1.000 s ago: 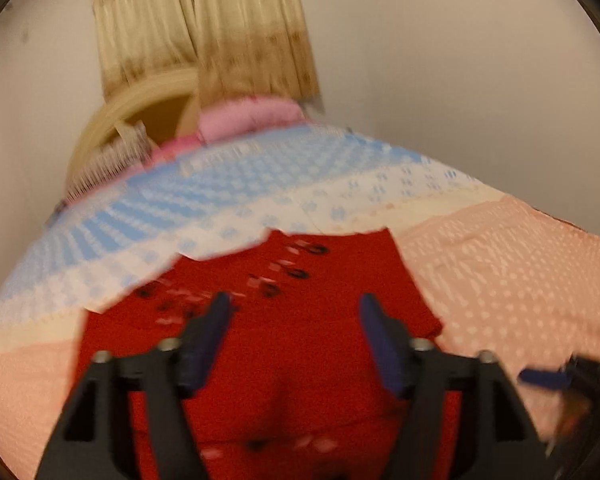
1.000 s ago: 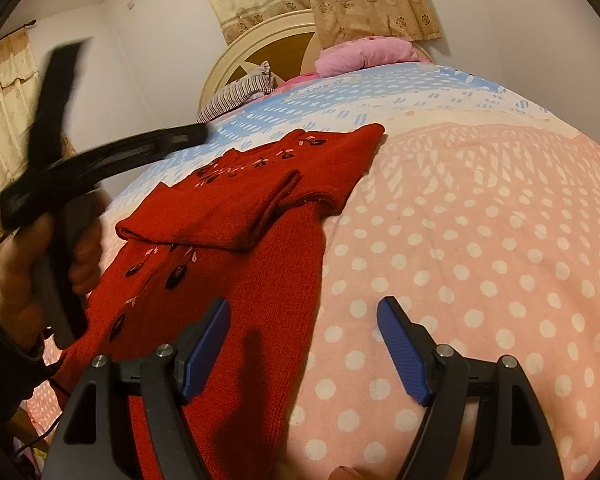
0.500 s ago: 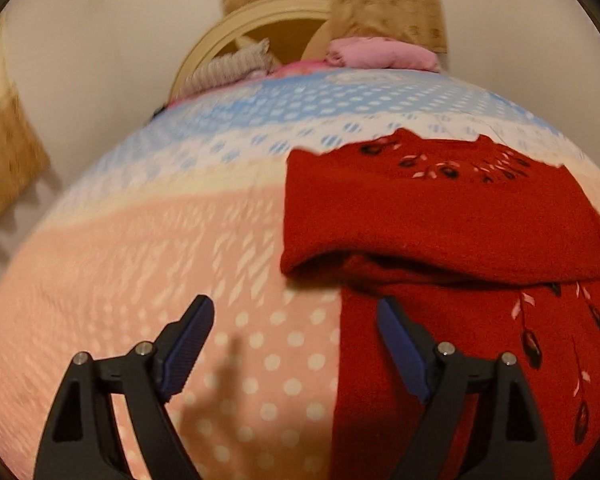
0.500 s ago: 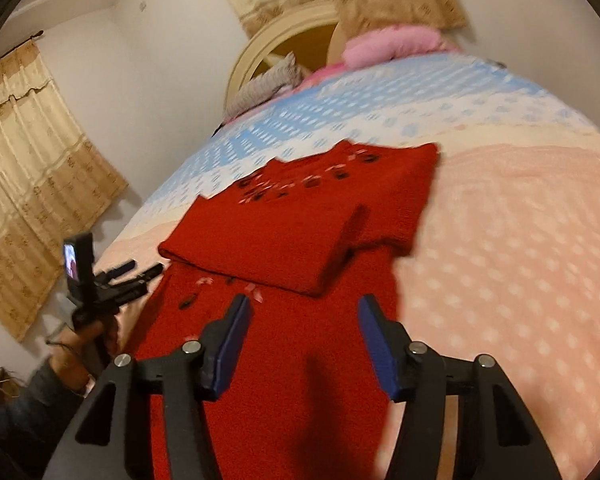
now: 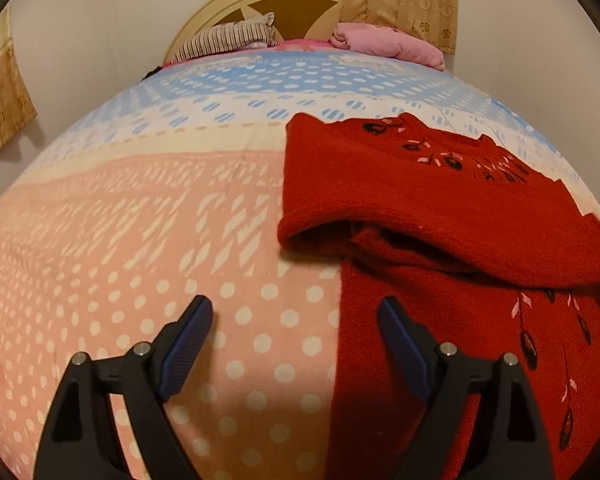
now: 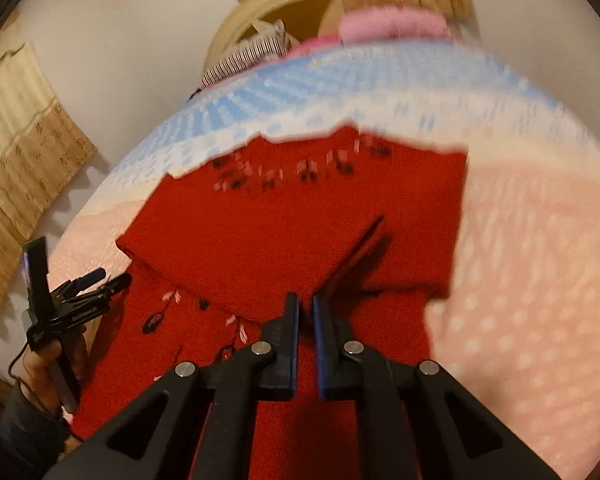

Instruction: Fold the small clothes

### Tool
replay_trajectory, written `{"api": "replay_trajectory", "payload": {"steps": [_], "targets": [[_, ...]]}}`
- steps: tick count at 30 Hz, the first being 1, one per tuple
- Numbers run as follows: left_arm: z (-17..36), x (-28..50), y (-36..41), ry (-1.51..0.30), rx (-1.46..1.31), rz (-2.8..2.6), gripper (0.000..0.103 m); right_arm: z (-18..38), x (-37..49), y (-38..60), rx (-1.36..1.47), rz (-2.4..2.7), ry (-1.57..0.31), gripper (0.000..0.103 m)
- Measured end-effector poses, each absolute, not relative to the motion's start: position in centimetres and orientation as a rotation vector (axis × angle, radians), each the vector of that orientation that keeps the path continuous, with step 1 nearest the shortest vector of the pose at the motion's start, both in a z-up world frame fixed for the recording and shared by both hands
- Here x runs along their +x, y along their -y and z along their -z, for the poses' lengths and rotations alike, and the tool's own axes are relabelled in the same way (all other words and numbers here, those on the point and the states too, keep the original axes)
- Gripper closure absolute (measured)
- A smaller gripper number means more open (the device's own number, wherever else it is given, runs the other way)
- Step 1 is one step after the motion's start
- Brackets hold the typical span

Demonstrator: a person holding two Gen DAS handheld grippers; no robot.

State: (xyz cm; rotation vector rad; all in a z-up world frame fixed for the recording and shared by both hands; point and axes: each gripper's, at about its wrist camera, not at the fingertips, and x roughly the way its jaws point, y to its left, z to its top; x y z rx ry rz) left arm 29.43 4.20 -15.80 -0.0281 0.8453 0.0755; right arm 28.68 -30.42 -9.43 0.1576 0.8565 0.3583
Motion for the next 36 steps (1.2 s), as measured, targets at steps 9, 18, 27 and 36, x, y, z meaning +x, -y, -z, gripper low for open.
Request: {"api": "replay_trajectory", "payload": {"steps": [9, 18, 27, 36], "targets": [[14.5, 28.9, -2.7, -0.802, 0.025, -0.044, 0.014, 6.6, 28.8, 33.4, 0.145, -0.295, -0.785, 0.097], [14.6, 34.2, -0.9, -0.834, 0.109, -0.102, 0.005, 4.2, 27.9, 30.5, 0.107, -0.389, -0.705, 0.097], [16.3, 34.8, -6.2, -0.901, -0.115, -0.132, 0.0, 3.7, 27.6, 33.6, 0.099, -0.303, -0.668, 0.098], [16.4, 33.6, -6.8, -0.896, -0.195, -0.136, 0.0, 12.3, 28.1, 34.8, 0.044, -0.255, -0.887, 0.093]]}}
